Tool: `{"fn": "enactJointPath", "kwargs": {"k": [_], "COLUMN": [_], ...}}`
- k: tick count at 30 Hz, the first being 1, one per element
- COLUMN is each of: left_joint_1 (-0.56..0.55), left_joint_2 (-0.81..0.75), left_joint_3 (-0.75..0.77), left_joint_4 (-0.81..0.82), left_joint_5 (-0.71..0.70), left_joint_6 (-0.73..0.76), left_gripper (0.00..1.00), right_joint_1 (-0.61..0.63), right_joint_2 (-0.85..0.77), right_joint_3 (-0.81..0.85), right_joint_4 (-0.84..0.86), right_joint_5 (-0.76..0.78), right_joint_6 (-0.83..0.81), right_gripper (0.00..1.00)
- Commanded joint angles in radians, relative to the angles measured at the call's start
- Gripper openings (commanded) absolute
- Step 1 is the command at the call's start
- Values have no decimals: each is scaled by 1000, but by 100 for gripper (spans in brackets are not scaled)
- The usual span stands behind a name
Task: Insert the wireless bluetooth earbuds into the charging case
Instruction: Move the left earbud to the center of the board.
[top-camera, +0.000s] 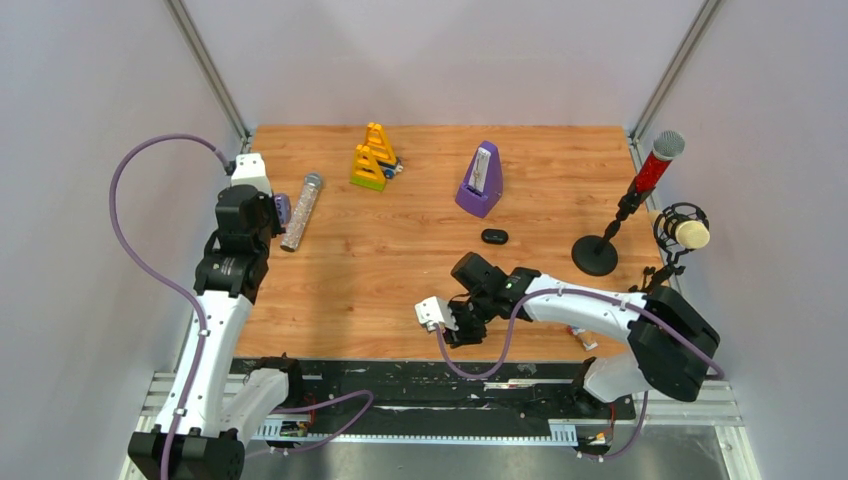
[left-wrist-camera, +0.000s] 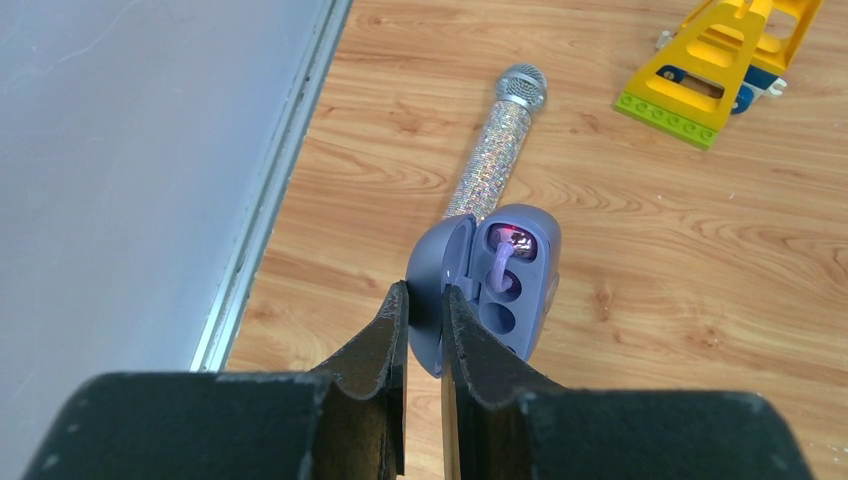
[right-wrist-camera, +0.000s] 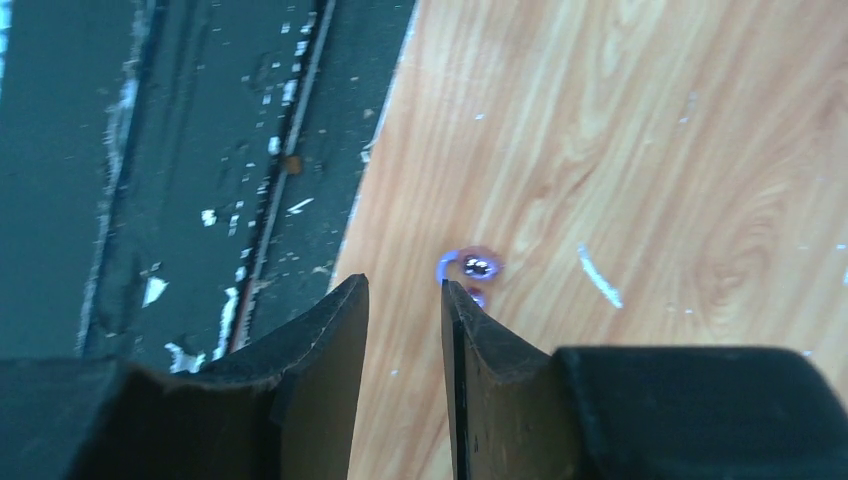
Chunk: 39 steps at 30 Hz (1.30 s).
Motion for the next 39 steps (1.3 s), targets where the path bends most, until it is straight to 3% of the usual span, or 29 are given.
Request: {"fn": "enactJointPath", "kwargs": {"k": [1, 8, 19, 31, 34, 39], "left_joint_1": [-2, -2, -2, -2, -3, -2], "left_joint_2": [-25, -25, -16, -10, -10, -13], "left_joint_3": [1, -4, -1, -2, -2, -4], "left_joint_4": [51, 56, 56, 60, 60, 59], "left_joint_5": [-1, -7, -13, -16, -16, -17], "left_joint_6": [-11, -9, -11, -10, -11, -9], "left_gripper": [10, 10, 10, 10, 10, 10], "right_joint_1": [14, 17, 17, 17, -14, -109], "right_joint_2": [46, 91, 114, 134, 153, 157], "right_joint_3": [-7, -16, -20, -25, -7, 51], "right_joint_4": [158, 160, 177, 340, 390, 399], "right_joint_5": [90, 97, 154, 301, 357, 326], "right_joint_6": [18, 3, 4, 10, 22, 39], "right_gripper": [34, 27, 39, 40, 36, 34]}}
